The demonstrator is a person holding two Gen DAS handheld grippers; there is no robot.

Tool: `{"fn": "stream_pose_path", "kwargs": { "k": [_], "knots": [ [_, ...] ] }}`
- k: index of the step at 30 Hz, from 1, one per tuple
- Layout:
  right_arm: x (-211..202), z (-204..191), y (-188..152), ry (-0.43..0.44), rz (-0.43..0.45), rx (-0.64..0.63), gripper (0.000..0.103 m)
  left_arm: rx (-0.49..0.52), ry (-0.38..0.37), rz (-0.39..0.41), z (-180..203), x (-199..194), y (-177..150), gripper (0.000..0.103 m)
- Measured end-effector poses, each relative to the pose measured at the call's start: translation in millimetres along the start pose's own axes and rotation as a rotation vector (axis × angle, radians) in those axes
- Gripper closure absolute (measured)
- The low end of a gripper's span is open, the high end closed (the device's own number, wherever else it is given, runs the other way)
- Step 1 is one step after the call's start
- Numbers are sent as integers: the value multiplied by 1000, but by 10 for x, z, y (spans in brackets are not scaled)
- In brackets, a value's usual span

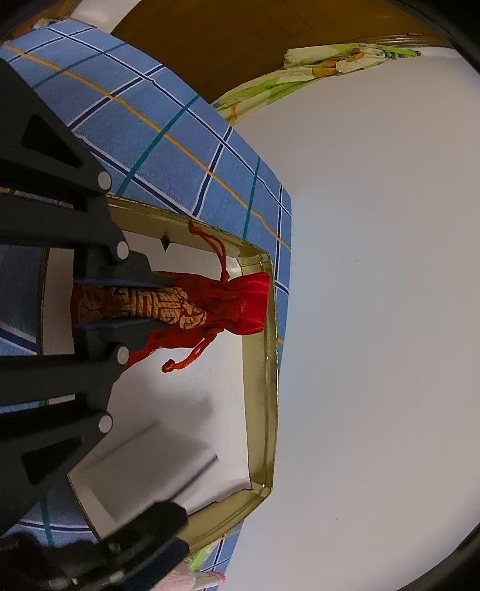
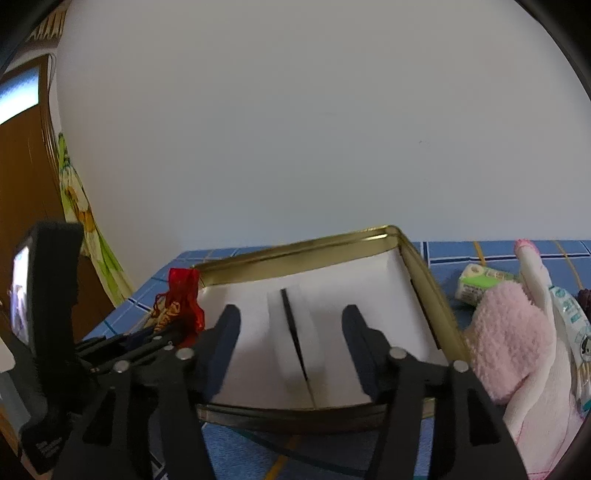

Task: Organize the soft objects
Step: 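Open both tools to drop the red pouch and white sponge into the tray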

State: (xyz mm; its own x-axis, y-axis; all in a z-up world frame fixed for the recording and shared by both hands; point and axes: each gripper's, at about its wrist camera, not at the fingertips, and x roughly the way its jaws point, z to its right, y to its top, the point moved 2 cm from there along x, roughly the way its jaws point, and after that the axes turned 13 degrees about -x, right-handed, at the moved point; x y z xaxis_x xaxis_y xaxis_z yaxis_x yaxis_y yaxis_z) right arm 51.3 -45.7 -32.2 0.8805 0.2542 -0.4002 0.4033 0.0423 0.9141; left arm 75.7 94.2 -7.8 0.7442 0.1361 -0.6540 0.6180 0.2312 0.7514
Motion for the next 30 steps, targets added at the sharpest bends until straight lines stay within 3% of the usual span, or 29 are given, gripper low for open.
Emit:
{"fn": "stream_pose_path", "kwargs": {
  "k": [3, 5, 8, 13, 24, 30],
  "knots": [
    [-152, 44, 6, -47, 51, 1, 42, -18, -36, -1, -41, 10, 4, 66],
    [-269, 68, 21, -94, 84, -4, 34, -37, -55, 18, -49, -42, 20, 41],
    [-409, 118, 31, -150, 130, -1, 29, -63, -73, 87, -62, -172, 45, 23],
    [-514, 187, 22, -200, 144, 9, 23, -57, -102, 163, -27, -302, 23, 18],
    [-641, 261, -13, -258, 111, -3, 22, -58, -156, 191, 82, -418, -45, 17],
    [-769, 357, -185, -230, 40, 16, 22, -55, -198, 195, 133, -487, -109, 18]
  ]
}}
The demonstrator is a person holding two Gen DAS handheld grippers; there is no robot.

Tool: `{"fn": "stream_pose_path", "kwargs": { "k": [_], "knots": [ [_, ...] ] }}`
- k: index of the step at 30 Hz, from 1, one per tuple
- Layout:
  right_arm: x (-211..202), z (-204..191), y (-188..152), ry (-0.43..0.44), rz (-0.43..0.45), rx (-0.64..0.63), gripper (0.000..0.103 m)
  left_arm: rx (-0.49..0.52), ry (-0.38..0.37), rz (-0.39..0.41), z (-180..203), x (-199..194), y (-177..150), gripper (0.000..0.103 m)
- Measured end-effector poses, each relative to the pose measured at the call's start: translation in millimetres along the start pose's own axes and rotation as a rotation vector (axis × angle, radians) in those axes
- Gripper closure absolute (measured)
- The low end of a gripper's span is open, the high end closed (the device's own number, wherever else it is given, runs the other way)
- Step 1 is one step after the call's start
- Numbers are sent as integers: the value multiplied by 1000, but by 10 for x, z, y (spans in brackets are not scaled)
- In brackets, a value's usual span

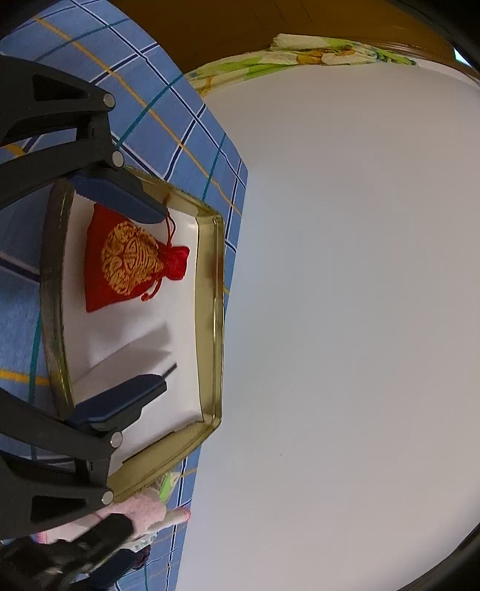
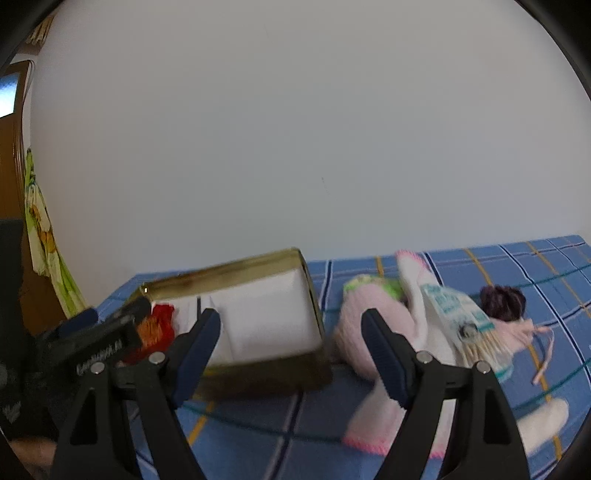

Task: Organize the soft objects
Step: 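Open both tools to drop the red pouch and white sponge into the tray, then move both tools to the cotton swab packet and white rolled cloth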

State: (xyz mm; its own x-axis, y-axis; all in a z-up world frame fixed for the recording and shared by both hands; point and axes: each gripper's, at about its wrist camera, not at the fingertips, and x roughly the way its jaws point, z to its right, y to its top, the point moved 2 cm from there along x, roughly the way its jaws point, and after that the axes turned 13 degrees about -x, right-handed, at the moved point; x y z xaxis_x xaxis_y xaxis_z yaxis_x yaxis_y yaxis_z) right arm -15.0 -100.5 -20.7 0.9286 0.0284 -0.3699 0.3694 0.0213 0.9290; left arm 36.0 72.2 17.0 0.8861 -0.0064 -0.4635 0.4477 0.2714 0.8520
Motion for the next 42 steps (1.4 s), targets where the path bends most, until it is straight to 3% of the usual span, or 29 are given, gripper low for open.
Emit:
{"fn": "stream_pose_path", "kwargs": {
  "k": [7, 11, 20, 28, 33, 42],
  "knots": [
    [-189, 25, -92, 1, -8, -54, 23, 2, -60, 3, 134, -139, -142, 18],
    [-283, 151, -108, 1, -5, -32, 23, 65, -89, 14, 320, -235, -262, 17],
    [-570, 723, -239, -47, -20, 12, 22, 133, -143, 1, 611, -362, -435, 18],
    [-758, 1344, -492, -114, -98, 55, 21, 202, -214, -40, 929, -552, -645, 18],
    [-793, 1510, -625, -79, -163, 51, 21, 234, -241, -62, 1046, -604, -739, 18],
    [-673, 1351, -728, 22, -289, 7, 19, 266, -212, -79, 1181, -592, -863, 18]
  ]
}}
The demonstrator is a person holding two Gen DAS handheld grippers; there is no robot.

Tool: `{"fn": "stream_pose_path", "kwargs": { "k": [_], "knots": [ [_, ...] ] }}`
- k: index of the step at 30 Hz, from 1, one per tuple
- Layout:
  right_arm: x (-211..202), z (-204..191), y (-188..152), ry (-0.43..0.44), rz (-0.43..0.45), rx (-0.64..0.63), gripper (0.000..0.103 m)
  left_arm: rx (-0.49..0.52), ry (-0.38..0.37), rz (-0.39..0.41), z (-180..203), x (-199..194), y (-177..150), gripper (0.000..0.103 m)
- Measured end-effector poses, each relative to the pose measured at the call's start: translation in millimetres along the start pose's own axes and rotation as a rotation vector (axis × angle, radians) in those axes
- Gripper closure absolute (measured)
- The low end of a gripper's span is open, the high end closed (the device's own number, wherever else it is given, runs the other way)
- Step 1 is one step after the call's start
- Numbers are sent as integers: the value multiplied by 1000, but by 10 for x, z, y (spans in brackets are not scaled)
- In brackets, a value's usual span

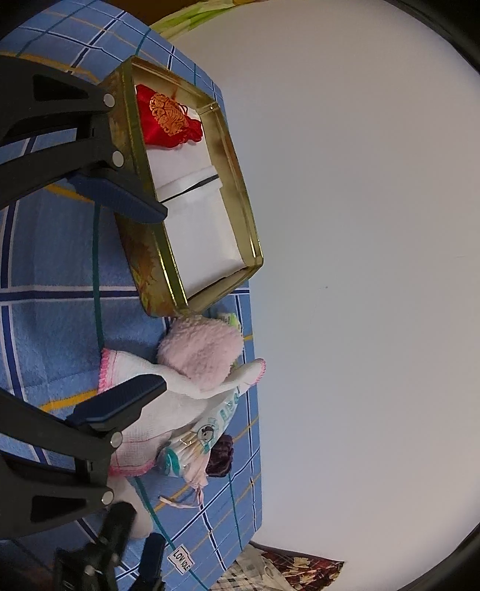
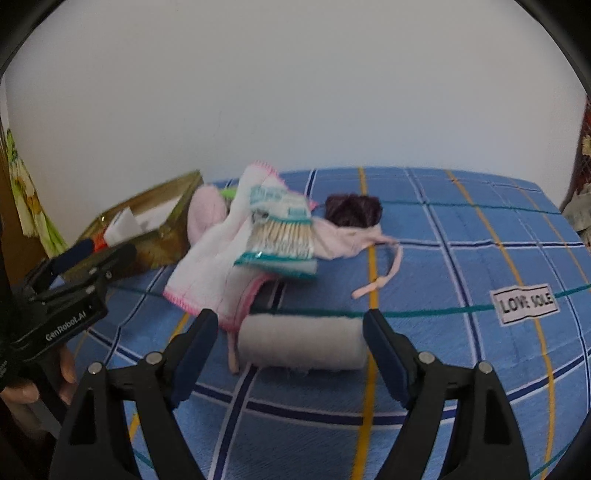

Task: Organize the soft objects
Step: 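Move both tools to the cotton swab packet and white rolled cloth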

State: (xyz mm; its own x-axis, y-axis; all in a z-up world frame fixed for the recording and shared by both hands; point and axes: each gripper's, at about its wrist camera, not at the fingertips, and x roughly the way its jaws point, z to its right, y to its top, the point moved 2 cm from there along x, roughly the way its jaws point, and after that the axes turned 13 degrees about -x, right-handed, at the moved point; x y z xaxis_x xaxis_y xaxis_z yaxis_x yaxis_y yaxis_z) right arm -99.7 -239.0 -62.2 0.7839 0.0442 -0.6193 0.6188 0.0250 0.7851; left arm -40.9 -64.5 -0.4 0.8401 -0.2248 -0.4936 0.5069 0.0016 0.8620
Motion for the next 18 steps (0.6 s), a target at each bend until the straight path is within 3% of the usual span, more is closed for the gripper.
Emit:
{"fn": "stream_pose_path", "kwargs": {
  "k": [11, 18],
  "knots": [
    [108, -28, 20, -83, -72, -68, 20, 17, -11, -38, 207, 34, -63, 18],
    [283, 77, -39, 19, -140, 17, 17, 11, 2, -71, 232, 102, -81, 18]
  ]
}}
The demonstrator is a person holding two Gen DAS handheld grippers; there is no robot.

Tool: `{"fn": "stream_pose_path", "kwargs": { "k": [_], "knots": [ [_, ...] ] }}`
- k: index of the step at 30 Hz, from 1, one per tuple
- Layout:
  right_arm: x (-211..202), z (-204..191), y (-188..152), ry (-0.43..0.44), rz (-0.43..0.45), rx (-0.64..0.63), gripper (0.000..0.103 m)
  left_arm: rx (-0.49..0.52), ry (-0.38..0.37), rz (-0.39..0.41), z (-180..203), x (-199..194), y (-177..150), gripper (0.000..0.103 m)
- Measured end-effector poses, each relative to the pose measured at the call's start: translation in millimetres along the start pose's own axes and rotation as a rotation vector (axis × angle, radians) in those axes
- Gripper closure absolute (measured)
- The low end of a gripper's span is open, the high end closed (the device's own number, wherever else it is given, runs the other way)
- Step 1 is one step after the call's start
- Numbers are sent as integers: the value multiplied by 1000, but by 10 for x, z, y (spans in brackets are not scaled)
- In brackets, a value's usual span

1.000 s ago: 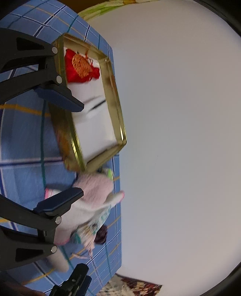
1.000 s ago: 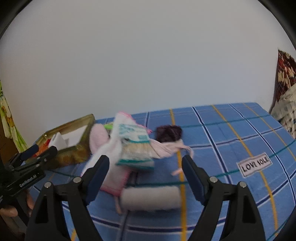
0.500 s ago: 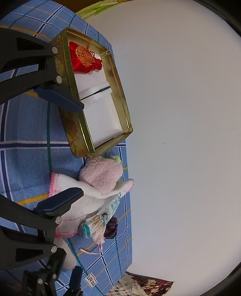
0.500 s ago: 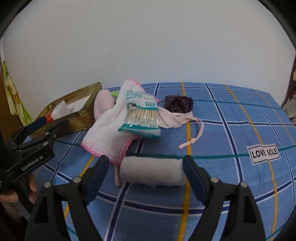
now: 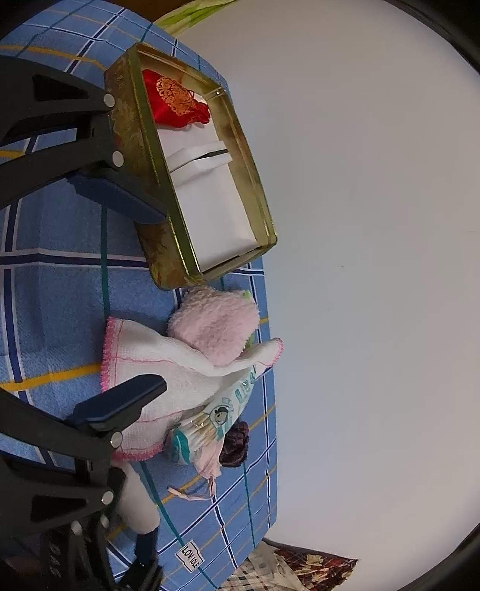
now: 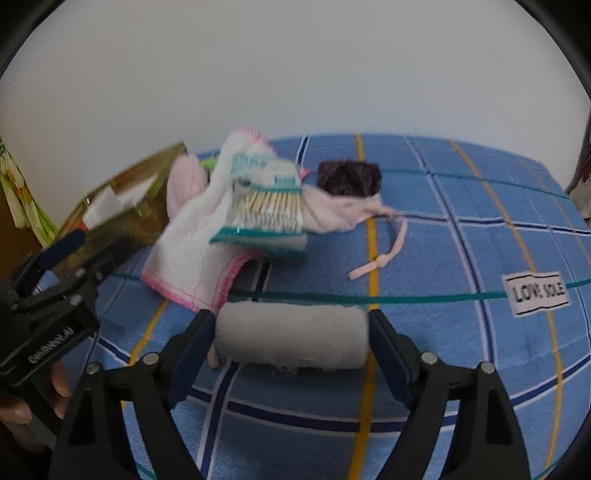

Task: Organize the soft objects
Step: 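Move both tools to the cotton swab packet and white rolled cloth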

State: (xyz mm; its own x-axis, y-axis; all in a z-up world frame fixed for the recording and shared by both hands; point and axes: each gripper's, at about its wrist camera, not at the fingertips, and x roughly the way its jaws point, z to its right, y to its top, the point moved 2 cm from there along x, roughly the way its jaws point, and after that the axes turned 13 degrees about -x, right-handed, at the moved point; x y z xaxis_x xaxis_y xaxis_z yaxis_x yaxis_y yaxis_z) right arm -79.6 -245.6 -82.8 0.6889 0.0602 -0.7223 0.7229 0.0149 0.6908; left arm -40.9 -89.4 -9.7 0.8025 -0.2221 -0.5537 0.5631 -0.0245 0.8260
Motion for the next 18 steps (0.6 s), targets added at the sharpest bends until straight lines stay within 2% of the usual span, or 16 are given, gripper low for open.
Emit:
{"fn": "stream_pose_path", "kwargs": {
  "k": [3, 8, 11, 12, 15, 18],
  "knots": [
    [37, -62, 24, -3, -12, -32, 23, -7, 1, -16, 2, 26, -6, 18],
    [-21, -51, -6, -21, 4, -32, 24, -16, -4, -48, 16, 87, -21, 18],
    [-241, 15, 12, -71, 98, -16, 24, -29, -23, -68, 34, 135, -25, 18],
    [-359, 63, 25, -81, 154, 4, 24, -36, -26, -67, 42, 135, -24, 18],
    [-549, 186, 43, -110, 246, 60, 24, -58, -32, -17, 79, 65, 3, 18],
    [-684, 336, 70, -185, 316, 100, 24, -54, -66, 5, 216, 12, 69, 18]
  ]
}}
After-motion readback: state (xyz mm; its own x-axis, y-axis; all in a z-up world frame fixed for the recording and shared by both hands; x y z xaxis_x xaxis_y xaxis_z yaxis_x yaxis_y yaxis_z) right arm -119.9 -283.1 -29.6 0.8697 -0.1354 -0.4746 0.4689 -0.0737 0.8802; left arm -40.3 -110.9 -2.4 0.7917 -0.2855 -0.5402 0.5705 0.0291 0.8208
